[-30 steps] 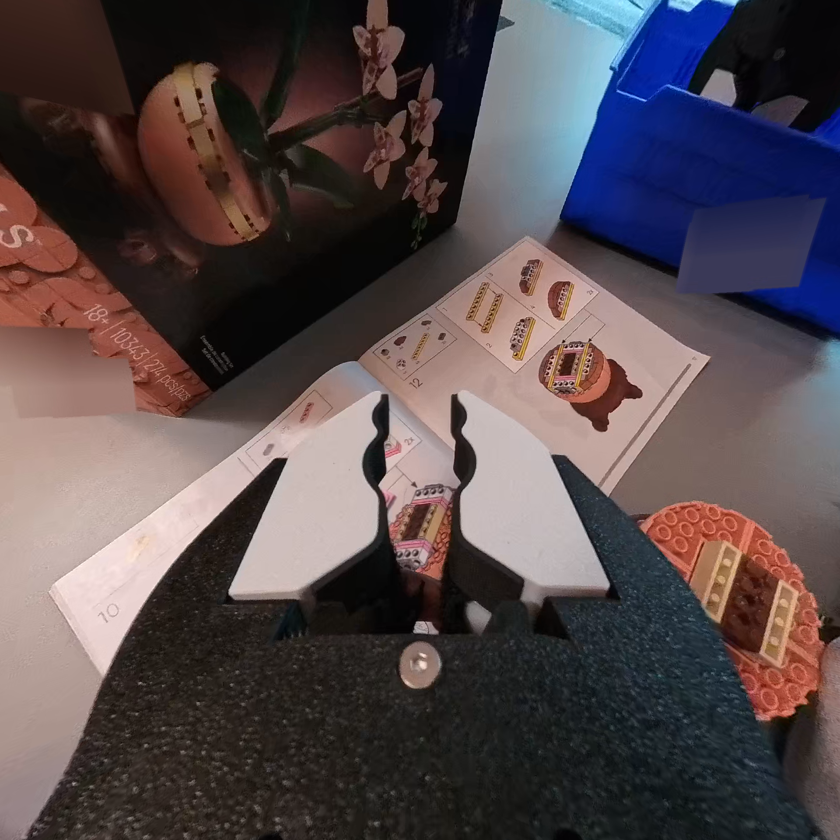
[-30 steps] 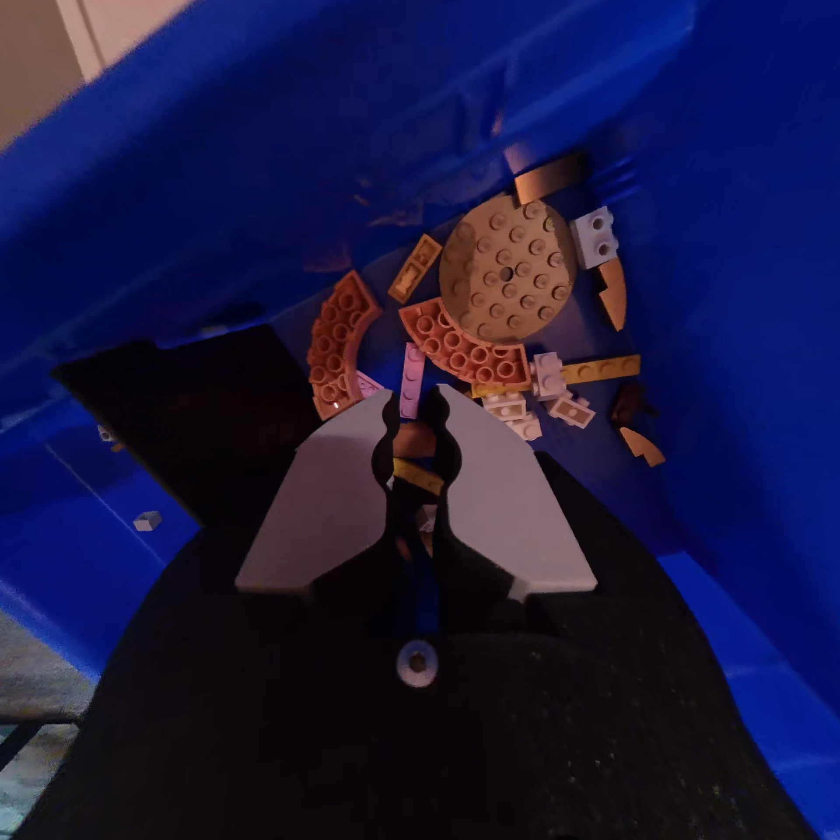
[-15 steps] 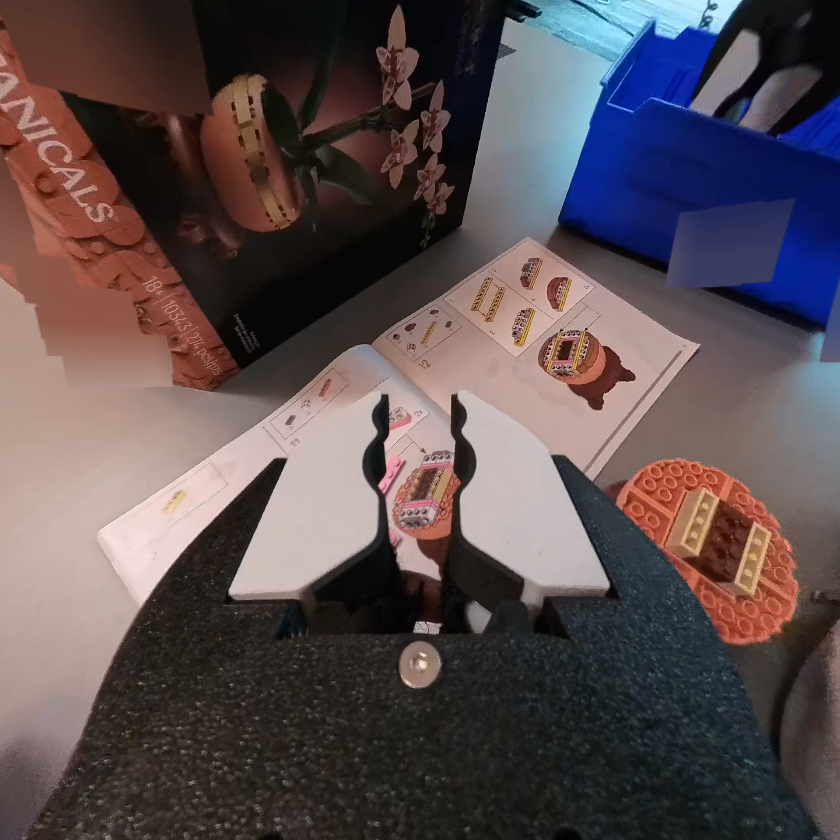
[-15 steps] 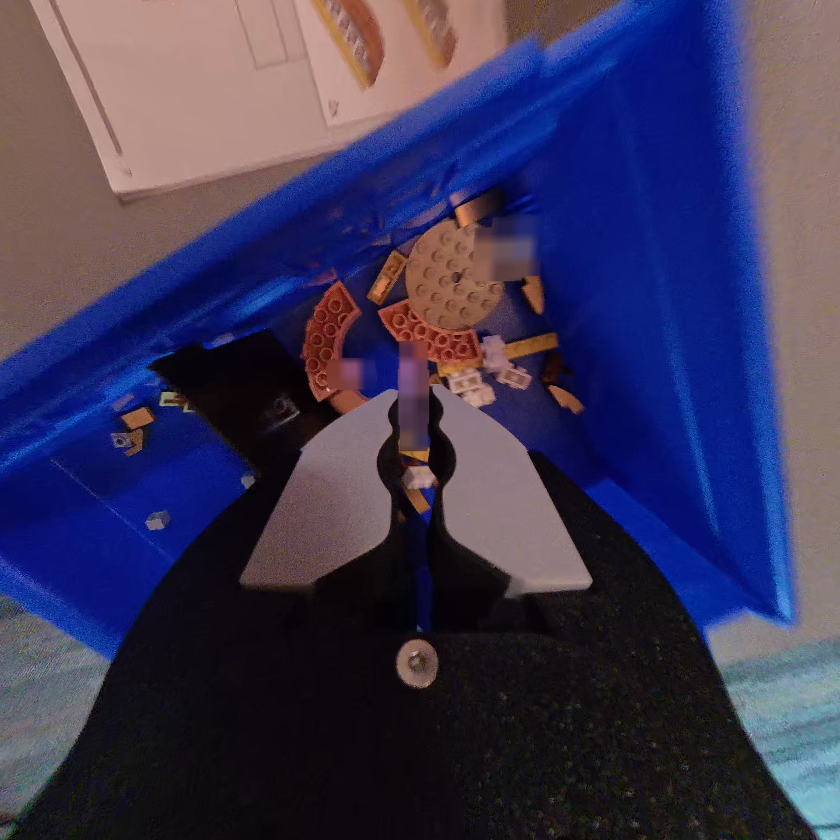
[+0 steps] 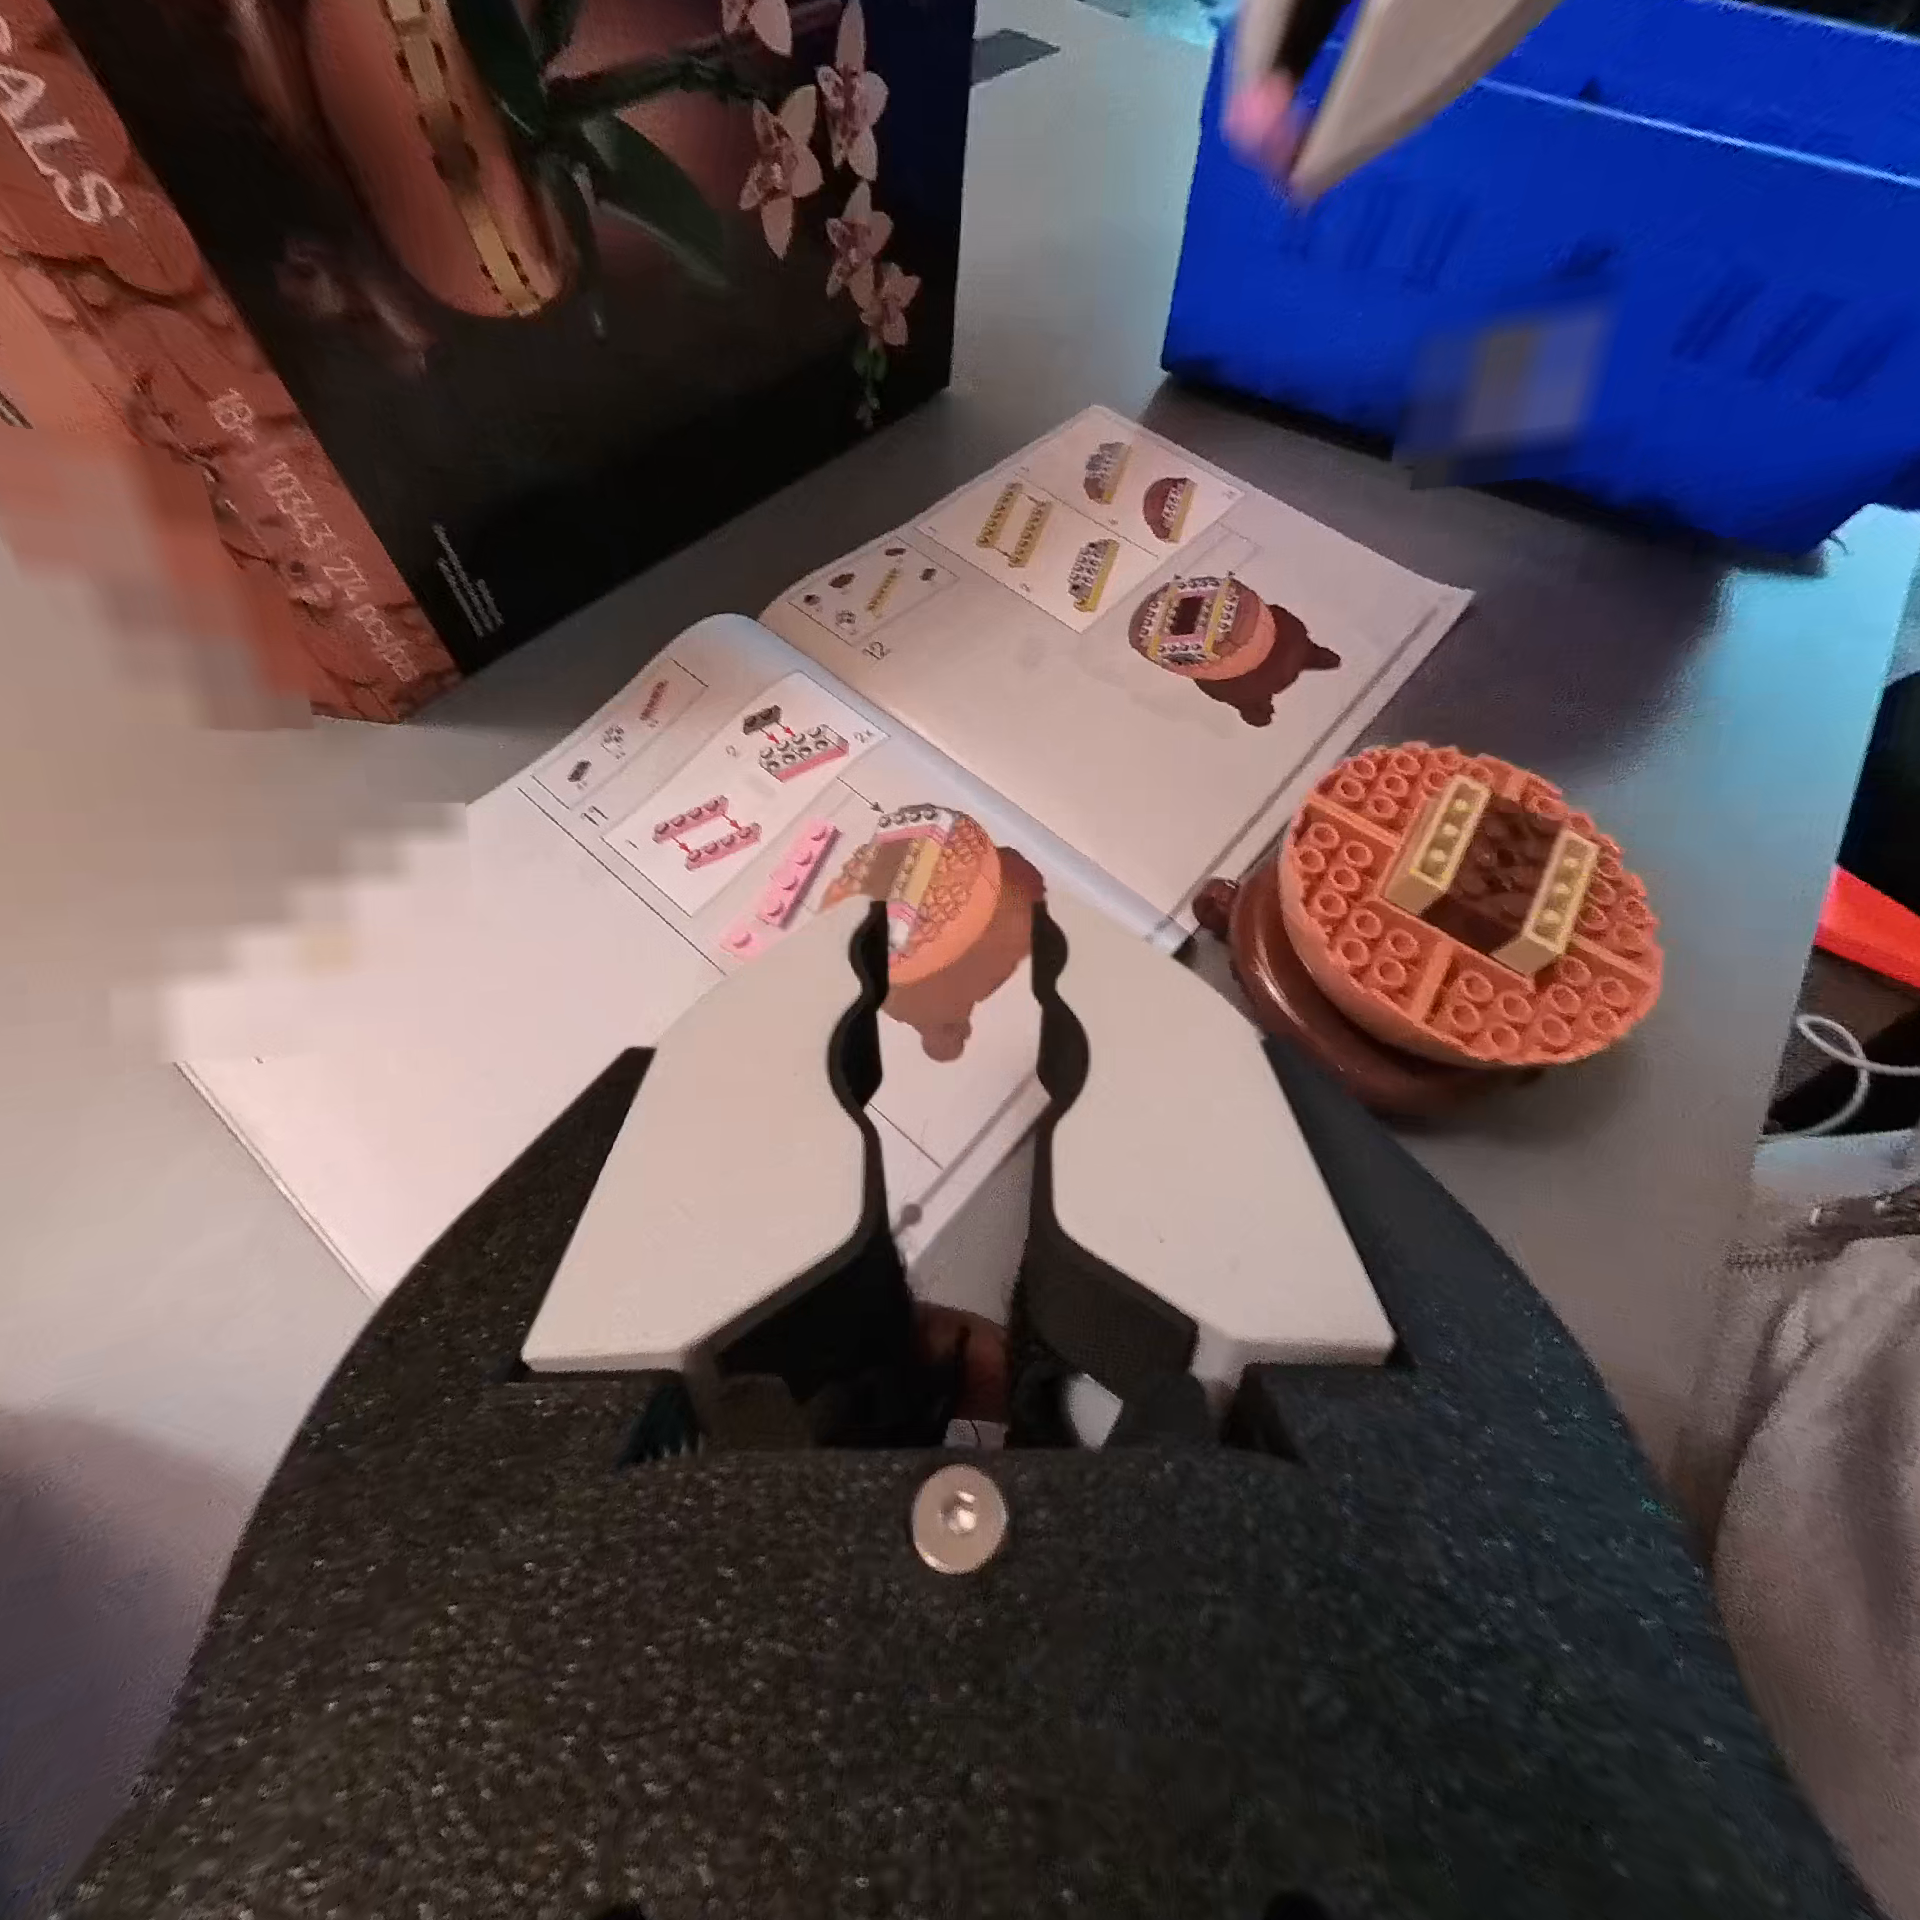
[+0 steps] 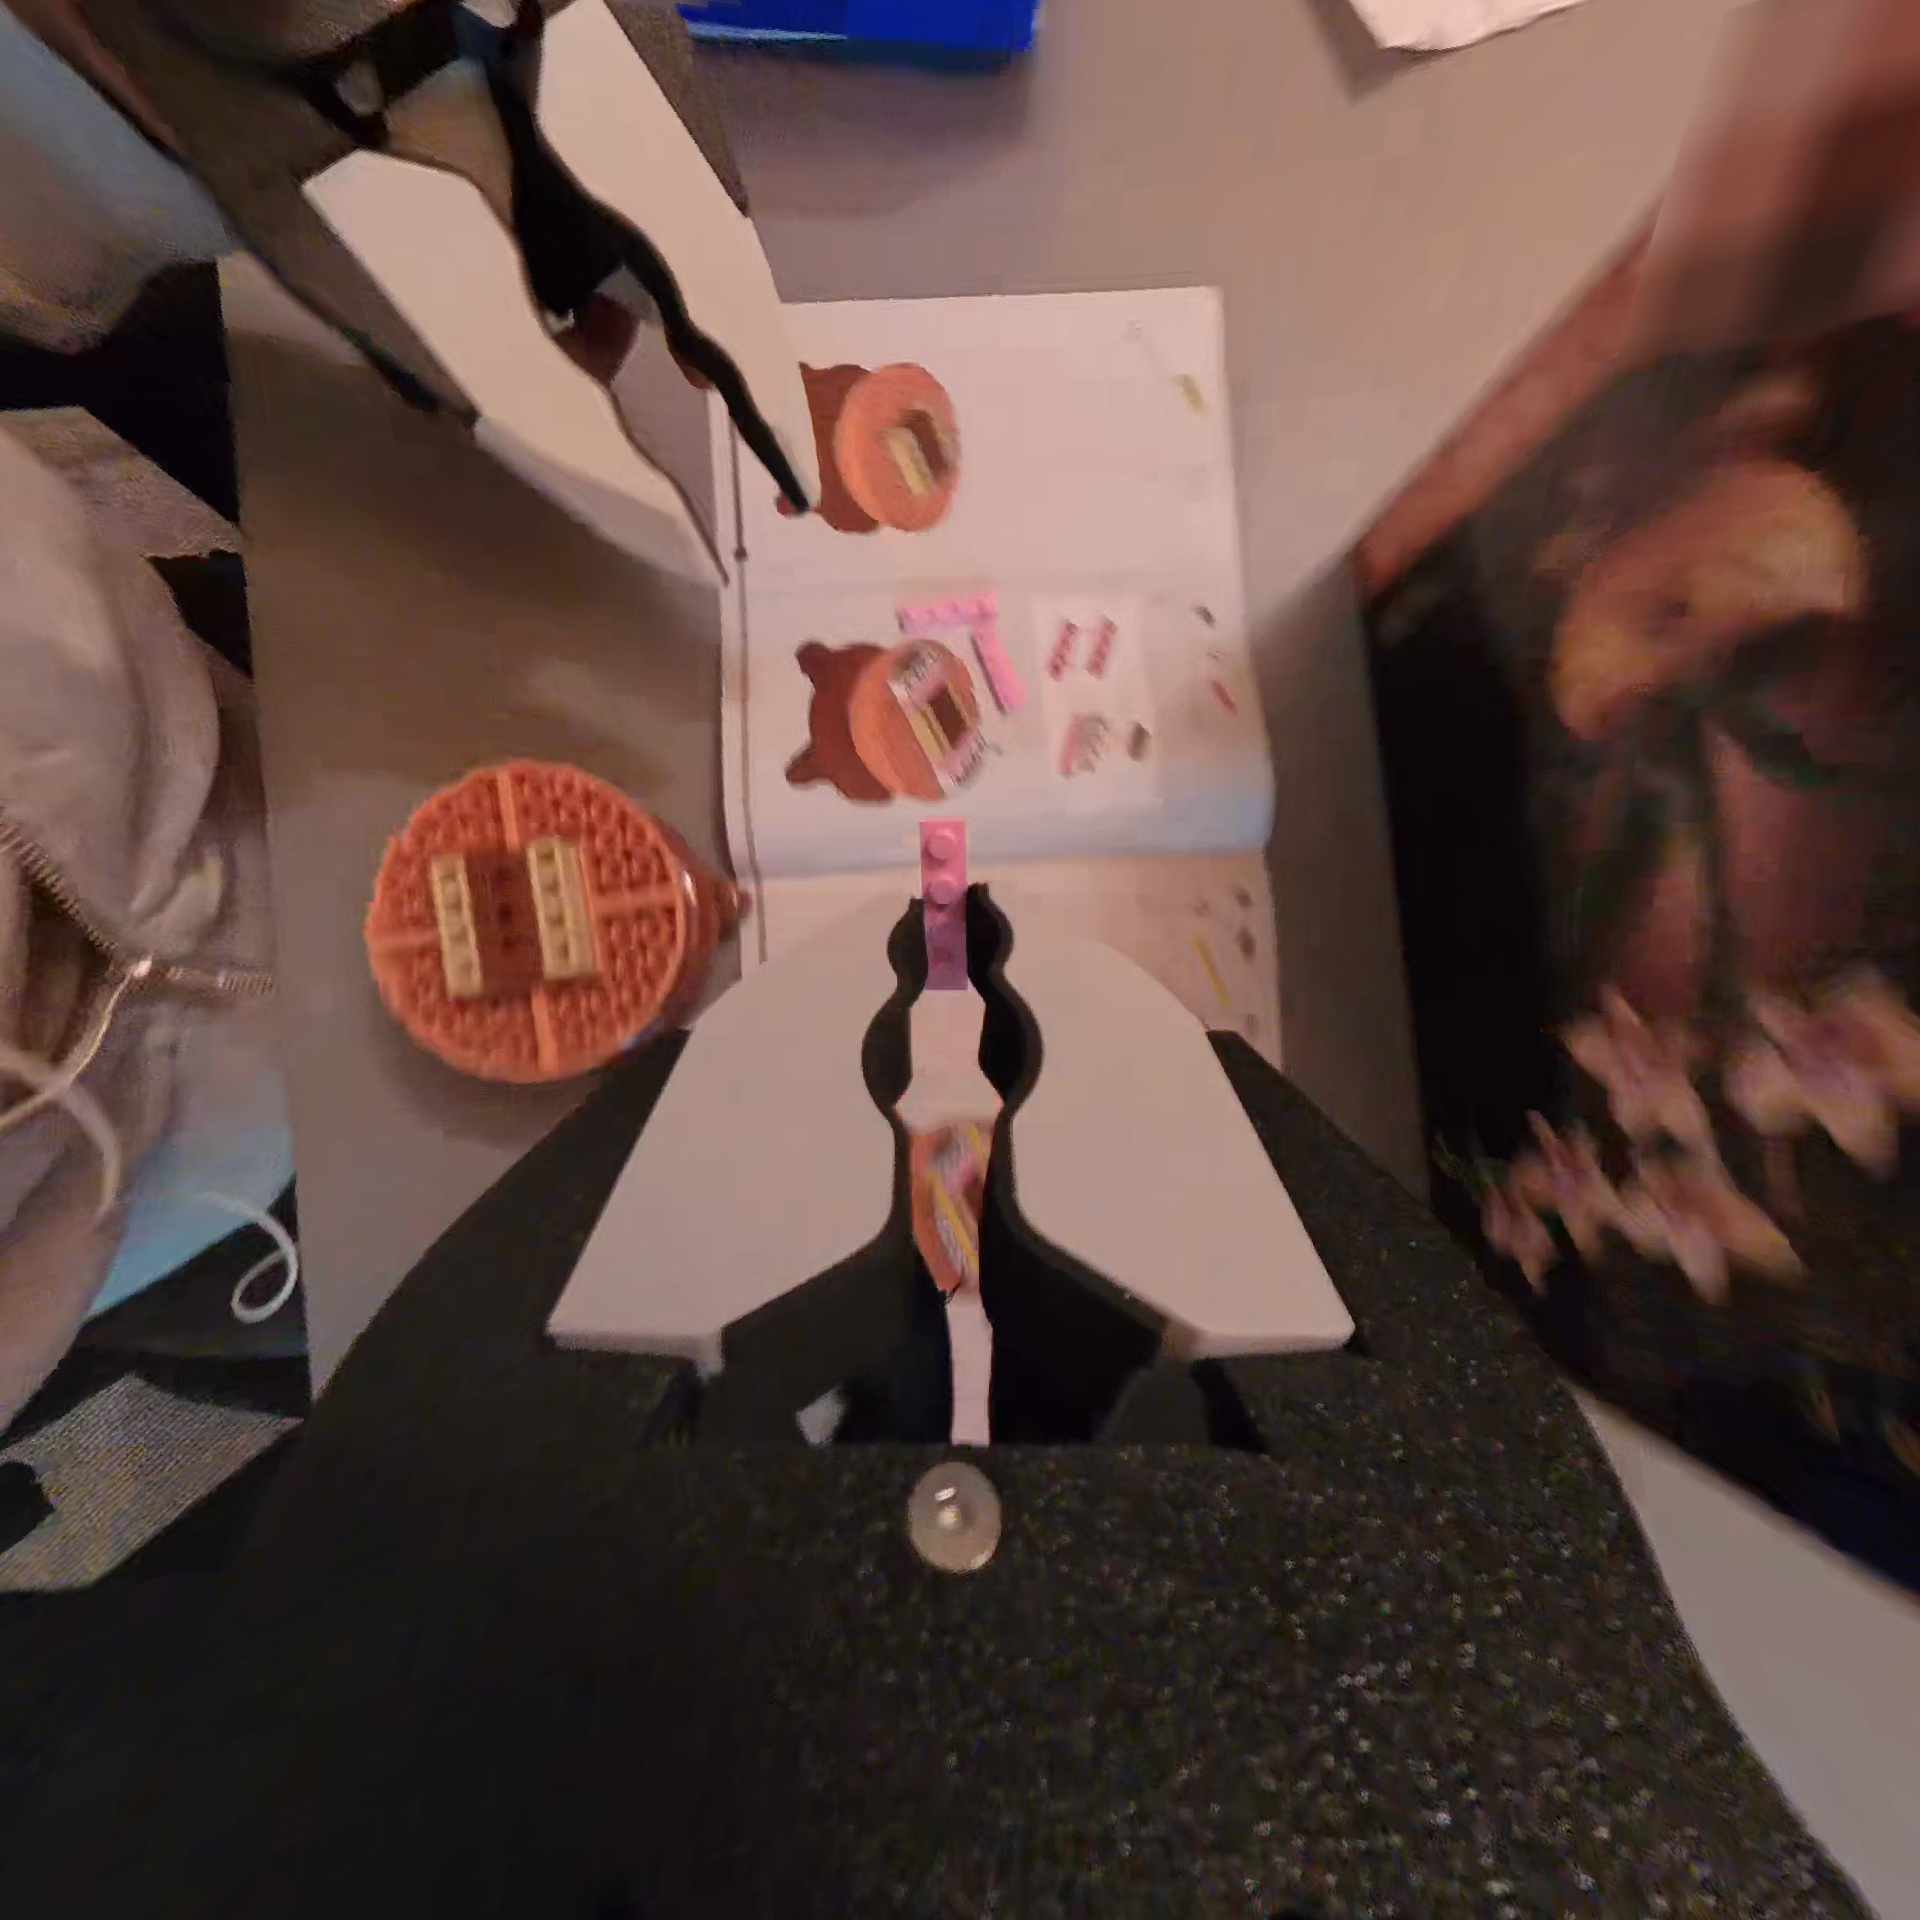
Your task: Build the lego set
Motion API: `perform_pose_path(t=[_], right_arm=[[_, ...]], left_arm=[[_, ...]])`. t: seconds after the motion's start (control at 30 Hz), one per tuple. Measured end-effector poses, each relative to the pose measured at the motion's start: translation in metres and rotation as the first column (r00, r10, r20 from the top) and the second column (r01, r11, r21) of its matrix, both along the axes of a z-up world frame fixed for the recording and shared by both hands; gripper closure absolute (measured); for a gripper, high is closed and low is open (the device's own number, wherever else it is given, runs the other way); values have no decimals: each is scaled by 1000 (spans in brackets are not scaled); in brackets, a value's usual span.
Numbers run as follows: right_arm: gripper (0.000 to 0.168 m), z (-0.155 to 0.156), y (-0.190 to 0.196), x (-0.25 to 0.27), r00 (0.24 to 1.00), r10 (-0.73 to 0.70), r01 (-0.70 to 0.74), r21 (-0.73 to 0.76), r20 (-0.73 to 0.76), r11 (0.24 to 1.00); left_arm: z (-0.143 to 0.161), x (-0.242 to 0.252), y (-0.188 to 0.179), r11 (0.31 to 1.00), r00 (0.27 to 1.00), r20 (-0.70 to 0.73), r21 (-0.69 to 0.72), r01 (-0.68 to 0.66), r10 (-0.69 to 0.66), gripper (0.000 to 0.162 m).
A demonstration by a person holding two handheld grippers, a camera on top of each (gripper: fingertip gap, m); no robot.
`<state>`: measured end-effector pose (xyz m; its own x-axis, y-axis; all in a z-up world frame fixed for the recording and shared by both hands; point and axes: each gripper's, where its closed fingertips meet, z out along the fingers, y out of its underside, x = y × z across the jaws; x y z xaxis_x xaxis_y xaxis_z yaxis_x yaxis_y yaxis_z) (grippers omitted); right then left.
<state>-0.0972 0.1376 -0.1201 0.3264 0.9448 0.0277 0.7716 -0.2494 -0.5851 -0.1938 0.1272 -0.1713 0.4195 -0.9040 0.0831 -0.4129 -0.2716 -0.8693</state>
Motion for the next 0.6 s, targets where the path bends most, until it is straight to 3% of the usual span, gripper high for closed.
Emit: perform_pose_path(t=[0.13,0.3,0.43,0.6], right_arm=[[161,-56,5,-73,991,129,-124,-140,26,982],[161,-106,7,-96,961,200,-158,-216,191,964],[152,-111,5,-100,956,202,-154,-220,214,963],[146,-83,4,-93,981,149,-127,-172,123,977]], left_arm=[[-4,-13,-10,1000,1000,-2,-4,12,-12,136],[-5,-30,-13,1000,1000,15,-5,-12,12,136],[-5,-33,-11,1000,999,40,-17,-21,22,136],[-7,-29,-11,1000,1000,25,-18,-2,3,136]])
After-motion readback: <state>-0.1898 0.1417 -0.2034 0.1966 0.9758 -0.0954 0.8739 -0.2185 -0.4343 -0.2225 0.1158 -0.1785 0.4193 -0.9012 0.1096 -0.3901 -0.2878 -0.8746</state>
